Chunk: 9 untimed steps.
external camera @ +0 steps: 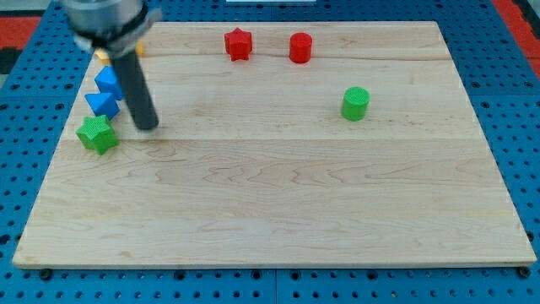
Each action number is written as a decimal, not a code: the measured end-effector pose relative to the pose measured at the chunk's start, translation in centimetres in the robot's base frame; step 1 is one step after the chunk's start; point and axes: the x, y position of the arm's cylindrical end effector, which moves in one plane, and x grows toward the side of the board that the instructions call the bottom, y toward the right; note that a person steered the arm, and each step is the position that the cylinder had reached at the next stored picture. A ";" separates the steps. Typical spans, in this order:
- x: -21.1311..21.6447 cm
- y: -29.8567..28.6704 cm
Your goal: Move the yellow hexagon slightly right
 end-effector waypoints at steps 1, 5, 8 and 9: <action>11.3 1.3; 8.3 -13.7; -1.3 -13.7; -8.3 -12.4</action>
